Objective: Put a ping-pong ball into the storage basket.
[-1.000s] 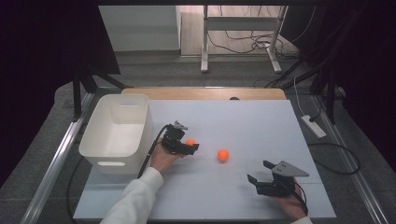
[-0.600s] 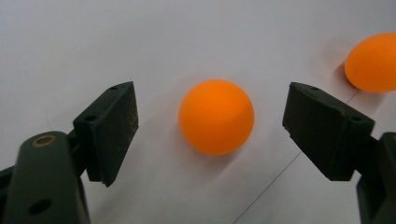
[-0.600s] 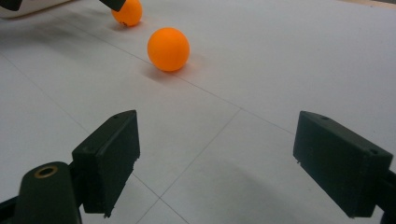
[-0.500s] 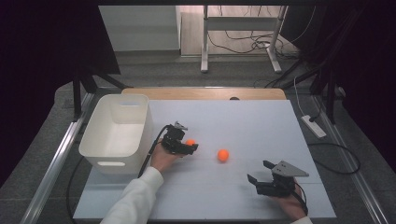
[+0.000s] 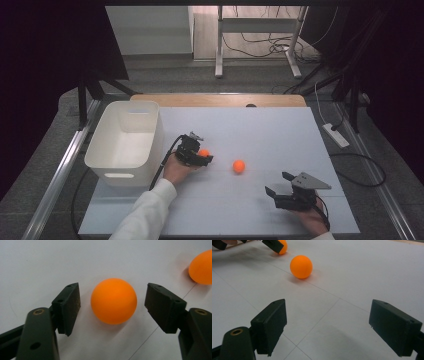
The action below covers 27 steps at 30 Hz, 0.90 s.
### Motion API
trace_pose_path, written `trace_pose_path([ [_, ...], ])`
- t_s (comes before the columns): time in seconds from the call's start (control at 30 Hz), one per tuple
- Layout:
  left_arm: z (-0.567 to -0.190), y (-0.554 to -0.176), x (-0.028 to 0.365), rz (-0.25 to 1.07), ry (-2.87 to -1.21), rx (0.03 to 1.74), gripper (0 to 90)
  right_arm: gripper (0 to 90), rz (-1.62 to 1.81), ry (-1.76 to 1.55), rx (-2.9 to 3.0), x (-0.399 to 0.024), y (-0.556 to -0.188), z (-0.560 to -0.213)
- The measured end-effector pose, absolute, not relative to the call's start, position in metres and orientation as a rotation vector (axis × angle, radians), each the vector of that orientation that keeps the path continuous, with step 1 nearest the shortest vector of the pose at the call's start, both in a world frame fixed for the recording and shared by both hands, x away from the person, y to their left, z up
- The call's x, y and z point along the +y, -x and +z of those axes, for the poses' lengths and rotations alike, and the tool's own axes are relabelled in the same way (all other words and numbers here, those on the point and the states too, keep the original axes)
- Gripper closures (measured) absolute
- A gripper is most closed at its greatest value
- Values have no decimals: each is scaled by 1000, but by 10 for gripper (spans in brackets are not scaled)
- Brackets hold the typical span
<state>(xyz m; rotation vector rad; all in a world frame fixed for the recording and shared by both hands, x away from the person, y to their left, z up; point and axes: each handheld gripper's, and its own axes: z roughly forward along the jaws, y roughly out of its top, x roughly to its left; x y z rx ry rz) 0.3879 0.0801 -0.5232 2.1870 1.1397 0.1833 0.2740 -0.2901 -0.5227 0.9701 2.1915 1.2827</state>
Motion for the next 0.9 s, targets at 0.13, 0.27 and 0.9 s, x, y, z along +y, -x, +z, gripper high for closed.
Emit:
trace_pose_path([
  [0.13,-523,-387,80,187,-2191,1140,418,148,1282,-970,2191,-290,-274,-523],
  [0.27,-522,-387,81,185,-2197,1133,505,149,1284,-967,2189,-290,-274,-522],
  [0.9,-499,-374,92,216,-2126,1093,511,149,1285,-967,2185,-290,-274,-522],
])
